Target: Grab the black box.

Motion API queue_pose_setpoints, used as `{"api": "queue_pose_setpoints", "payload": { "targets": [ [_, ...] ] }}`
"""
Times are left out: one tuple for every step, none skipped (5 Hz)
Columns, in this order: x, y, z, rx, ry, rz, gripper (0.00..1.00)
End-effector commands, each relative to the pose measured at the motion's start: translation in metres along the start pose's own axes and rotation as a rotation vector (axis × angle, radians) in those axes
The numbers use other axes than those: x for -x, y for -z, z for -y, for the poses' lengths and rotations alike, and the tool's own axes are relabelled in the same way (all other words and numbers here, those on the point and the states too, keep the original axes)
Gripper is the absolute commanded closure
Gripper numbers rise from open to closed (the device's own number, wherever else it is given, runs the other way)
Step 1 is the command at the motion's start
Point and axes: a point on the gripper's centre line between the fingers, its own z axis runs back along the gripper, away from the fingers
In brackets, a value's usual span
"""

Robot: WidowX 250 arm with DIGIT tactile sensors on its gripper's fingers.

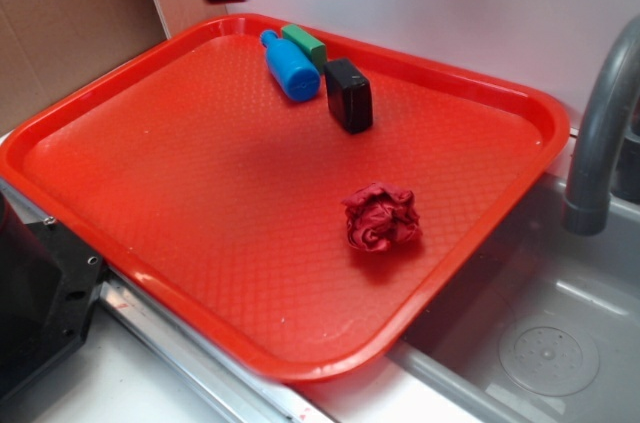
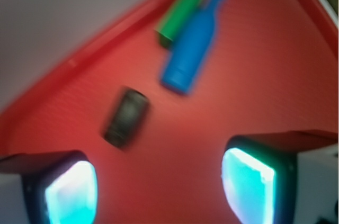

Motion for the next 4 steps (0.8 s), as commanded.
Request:
{"api": "queue_pose_setpoints", "payload": {
  "targets": [
    [-0.018,0.03,0.01,-0.02,-0.025,-0.038,0.0],
    [-0.013,0.046,0.007,-0.046,-0.034,-0.069,0.0],
    [-0.01,0.064,0.007,-0.067,-0.036,-0.064,0.0],
    [-0.008,0.079,0.01,-0.095,-0.033,-0.013,0.0]
  ]
}}
